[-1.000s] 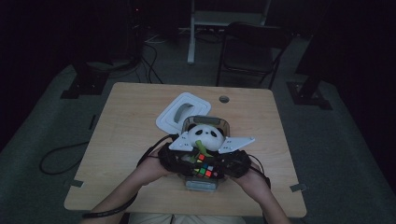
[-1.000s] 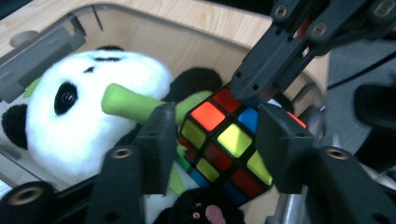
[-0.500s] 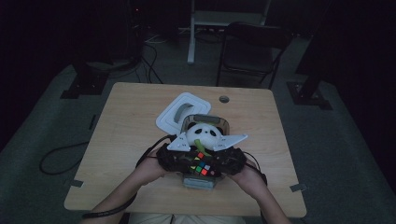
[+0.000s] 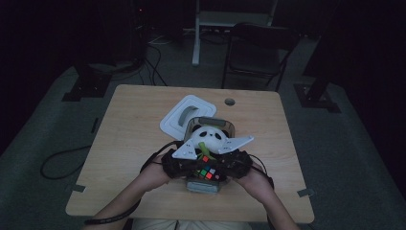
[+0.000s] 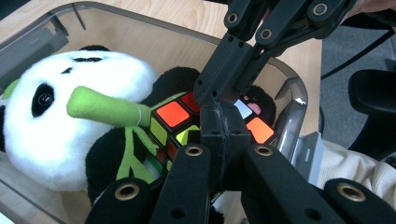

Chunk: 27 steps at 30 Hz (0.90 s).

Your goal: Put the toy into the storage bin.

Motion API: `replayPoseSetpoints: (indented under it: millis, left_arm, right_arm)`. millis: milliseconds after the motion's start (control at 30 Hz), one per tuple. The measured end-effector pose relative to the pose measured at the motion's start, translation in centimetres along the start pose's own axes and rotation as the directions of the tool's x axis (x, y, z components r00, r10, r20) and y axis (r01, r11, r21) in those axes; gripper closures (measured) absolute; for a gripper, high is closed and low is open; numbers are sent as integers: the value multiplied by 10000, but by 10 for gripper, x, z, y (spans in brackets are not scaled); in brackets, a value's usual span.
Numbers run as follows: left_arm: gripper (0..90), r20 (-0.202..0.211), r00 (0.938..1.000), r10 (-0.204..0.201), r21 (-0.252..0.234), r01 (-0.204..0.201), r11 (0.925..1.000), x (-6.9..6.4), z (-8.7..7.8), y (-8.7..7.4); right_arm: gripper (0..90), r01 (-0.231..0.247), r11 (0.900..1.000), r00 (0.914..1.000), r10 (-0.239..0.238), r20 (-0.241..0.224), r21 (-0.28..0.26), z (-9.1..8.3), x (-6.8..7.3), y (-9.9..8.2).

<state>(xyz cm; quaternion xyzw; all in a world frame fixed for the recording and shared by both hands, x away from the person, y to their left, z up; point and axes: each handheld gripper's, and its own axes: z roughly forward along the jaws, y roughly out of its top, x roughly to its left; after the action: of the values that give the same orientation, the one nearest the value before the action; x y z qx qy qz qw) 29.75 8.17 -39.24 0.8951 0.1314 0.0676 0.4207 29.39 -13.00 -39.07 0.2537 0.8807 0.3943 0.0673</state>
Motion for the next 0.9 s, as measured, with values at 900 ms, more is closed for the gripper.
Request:
replayPoseSetpoints:
  millis: [900]
  left_arm:
    - [900, 530, 9968, -596, 242, 584, 9980, 17, 18, -8]
  right_arm:
    - [900, 78, 9967, 9996, -101, 272, 813, 18, -11, -1]
